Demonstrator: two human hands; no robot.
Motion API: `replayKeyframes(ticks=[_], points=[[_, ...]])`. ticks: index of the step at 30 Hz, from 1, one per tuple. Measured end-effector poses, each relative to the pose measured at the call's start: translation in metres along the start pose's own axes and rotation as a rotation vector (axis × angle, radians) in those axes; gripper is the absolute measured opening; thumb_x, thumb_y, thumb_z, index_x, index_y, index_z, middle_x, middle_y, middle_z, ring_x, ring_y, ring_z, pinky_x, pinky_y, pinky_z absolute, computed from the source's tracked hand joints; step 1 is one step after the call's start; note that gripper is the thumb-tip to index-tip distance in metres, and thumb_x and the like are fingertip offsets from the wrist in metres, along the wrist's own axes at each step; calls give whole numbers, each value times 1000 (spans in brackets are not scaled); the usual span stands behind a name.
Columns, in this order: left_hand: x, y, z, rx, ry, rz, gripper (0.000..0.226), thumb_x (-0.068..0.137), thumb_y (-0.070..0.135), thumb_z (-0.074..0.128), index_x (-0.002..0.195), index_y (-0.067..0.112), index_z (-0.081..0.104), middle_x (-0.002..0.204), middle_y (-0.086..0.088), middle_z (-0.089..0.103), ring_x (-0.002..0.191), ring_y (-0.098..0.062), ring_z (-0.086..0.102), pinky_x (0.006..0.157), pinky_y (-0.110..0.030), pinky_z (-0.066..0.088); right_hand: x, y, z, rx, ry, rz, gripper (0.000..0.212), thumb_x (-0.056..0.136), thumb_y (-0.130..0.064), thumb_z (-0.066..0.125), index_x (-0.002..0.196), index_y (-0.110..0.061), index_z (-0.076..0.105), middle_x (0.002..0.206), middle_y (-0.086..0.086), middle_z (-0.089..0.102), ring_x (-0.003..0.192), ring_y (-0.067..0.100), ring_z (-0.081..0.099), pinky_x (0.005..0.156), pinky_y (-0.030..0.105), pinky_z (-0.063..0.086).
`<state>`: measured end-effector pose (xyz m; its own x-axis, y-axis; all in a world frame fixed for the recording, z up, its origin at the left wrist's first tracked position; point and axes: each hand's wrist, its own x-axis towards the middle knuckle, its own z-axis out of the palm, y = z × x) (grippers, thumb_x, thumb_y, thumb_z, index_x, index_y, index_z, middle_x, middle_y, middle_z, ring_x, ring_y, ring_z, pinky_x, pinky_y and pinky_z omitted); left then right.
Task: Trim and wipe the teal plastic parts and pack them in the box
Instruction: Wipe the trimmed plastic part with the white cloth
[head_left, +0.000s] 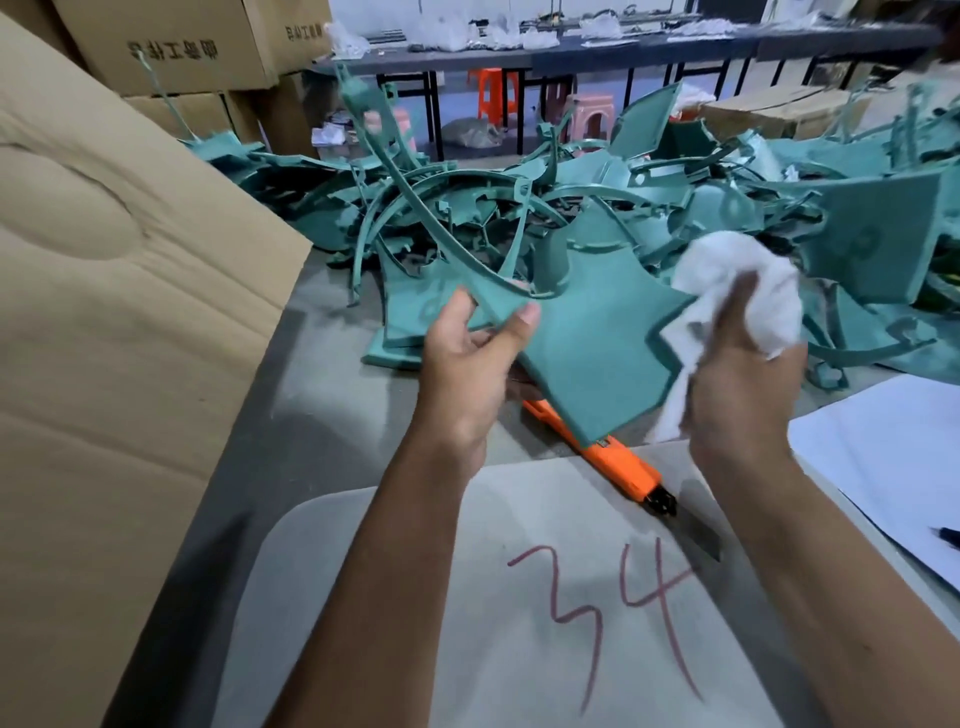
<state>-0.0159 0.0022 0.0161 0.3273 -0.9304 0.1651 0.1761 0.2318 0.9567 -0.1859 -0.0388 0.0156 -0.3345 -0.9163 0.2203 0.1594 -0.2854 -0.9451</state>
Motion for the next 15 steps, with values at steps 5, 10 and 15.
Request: replayKeyframes(ticks=[5, 10, 15], points=[[-7, -5, 16, -13, -5, 20, 13, 96, 4, 67, 102, 15, 64, 73, -6, 75, 52, -19, 69, 43, -24, 52, 9, 3, -1, 326, 411, 466, 35, 96, -66, 57, 98, -31, 56, 74, -15, 62, 51, 6, 58, 40, 16, 40], [-7, -1, 20, -290, 199, 9, 14, 94, -1, 68, 101, 7, 59, 86, -12, 76, 66, -27, 74, 50, -30, 58, 2, 1, 3, 357, 294, 512, 37, 99, -63, 54, 99, -26, 60, 56, -9, 56, 40, 12, 48, 39, 16, 37], [-5, 0, 23, -361, 350, 16, 28, 90, -6, 70, 90, 11, 48, 96, -23, 70, 95, -46, 73, 66, -43, 63, -28, 7, 20, 84, -334, 293, 61, 82, -76, 57, 87, -16, 68, 58, -1, 64, 49, 10, 58, 47, 21, 45]])
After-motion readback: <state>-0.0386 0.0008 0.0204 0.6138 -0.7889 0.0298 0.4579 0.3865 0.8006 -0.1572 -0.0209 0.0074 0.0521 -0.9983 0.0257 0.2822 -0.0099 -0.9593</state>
